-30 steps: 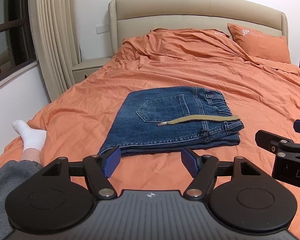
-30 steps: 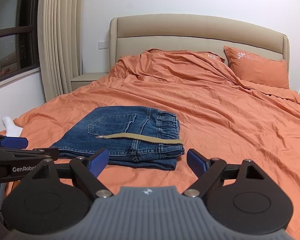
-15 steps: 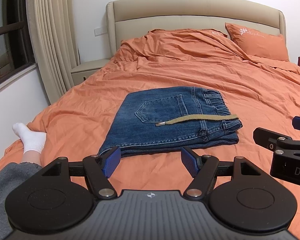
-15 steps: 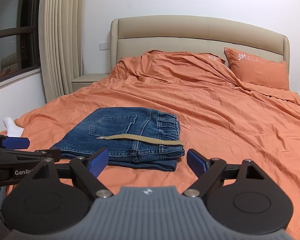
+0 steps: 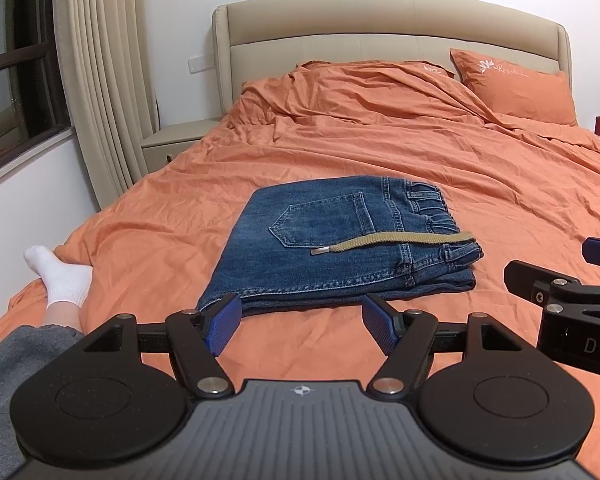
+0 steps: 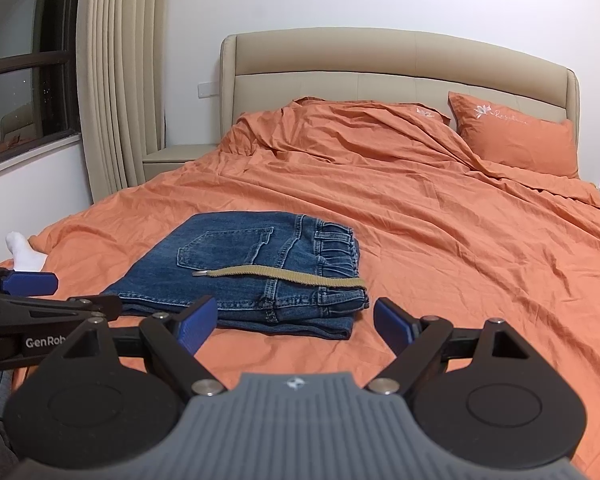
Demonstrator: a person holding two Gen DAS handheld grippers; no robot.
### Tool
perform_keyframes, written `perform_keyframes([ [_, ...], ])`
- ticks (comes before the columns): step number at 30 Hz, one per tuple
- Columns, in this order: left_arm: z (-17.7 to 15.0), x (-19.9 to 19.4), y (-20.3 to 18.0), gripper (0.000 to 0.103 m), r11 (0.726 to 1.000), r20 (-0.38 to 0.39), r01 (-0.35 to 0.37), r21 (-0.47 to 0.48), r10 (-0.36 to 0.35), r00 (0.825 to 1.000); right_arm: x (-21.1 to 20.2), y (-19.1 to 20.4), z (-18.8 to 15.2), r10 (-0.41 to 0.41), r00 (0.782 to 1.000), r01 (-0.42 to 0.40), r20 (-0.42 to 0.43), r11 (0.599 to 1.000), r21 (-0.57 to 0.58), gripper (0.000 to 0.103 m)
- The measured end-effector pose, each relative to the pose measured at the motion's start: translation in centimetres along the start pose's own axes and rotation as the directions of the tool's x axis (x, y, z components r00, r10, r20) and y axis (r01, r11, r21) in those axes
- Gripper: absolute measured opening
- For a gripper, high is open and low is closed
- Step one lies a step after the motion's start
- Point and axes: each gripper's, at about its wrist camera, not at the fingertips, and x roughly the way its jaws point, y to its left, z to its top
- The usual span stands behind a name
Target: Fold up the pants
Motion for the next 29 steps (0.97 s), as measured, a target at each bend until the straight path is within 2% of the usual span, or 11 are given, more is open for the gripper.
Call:
perform_keyframes([
  [13,0.35,-0.14,0.12,0.081,1.000,0.002,0.016,0.007,-0.016,1.000,0.06,0.13,-0.09,-0.006,1.000,0.006,-0.008,1.000,0.000,0.082],
  [29,0.47,-0.78,-0.05,0.081,0.999,0.041,0.019,0.028,-0.020,0.999,0.08,-0.02,-0.20,-0.014,1.000,0.014,-0.020,1.000,0.004,0.082],
])
